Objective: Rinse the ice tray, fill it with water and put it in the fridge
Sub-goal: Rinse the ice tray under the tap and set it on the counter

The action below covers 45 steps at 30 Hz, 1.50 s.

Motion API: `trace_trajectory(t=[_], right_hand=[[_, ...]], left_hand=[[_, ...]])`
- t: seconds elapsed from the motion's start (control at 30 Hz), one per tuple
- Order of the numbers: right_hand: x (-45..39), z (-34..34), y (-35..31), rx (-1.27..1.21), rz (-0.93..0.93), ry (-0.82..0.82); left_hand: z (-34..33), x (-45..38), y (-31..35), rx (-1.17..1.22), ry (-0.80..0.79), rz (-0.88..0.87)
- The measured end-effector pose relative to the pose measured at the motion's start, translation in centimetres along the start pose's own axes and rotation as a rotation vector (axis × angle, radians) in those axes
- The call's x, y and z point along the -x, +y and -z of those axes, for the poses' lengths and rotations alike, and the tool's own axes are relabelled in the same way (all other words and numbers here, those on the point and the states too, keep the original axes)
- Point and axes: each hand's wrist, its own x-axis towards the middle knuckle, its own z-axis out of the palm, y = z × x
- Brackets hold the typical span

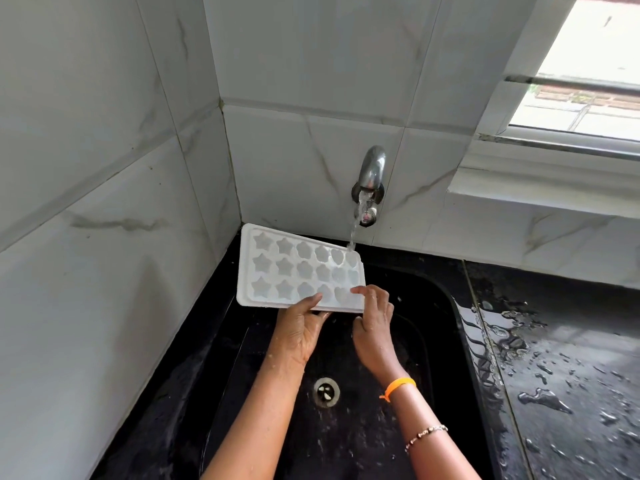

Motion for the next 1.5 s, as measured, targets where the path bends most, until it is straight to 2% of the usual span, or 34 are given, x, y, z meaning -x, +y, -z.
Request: trace_trajectory(t=[0.23,0.33,0.4,0.47,0.6,0.67,0.73,0.83,1.0,1.1,1.17,1.37,1.43,1.5], right_hand=[[-0.5,0.0,0.6,0.195,-0.106,-0.133],[-1.0,0.1,0.3,0.234,-0.072,-0.183],[-1.2,0.3,-0.2,0.094,-0.075,-0.147],[-1.3,0.7,-1.1,-0.177,-0.092,-0.109],[-1.5,1.9,-3.3,-0.720,-0.041,-0.285],[-1.7,2.1,-3.5,-0.900,-0.045,-0.324],[-1.7,2.4,-3.6,-1.012,-0.109,-0.284],[-2.1,2.7,-3.4,-1.102,-0.214,-0.219],[-2.3,2.9,-3.0,-1.043,-0.239,-0.231],[-1.6,2.3,-3.4,-0.957,-0.275,-0.243],[-1.2,2.0,-3.4,-1.011,-0.296,-0.244],[-0.5,2.3,-2.7,-1.113,-0.226,-0.204],[-0.6,2.6,-2.7,-1.141,-0.188,-0.163],[-0.8,3.2,-2.8,-1.188,-0.144,-0.123]], left_hand=[[0.3,0.2,1.1,-0.052,0.002,-0.016],[0.3,0.3,0.9,-0.170,-0.015,-0.042],[0.1,0.2,0.6,-0.347,-0.018,-0.051],[-0.2,0.0,0.5,-0.544,-0.028,-0.049],[-1.6,-0.5,0.0,-0.786,-0.174,-0.025],[-2.2,-0.9,-0.4,-0.866,-0.172,-0.014],[-2.8,-1.4,-0.6,-0.890,-0.101,0.030],[-3.5,-2.0,-0.3,-0.845,-0.164,0.110],[-5.1,-2.3,-0.5,-0.949,-0.187,0.138],[-7.7,-2.2,-1.3,-1.296,-0.318,-0.055],[-7.9,-3.2,-1.6,-1.513,-0.340,-0.194],[-5.7,-4.1,-2.2,-1.504,-0.290,-0.359],[-4.8,-4.4,-2.2,-1.451,-0.198,-0.406],[-3.7,-4.8,-1.8,-1.409,-0.110,-0.361]])
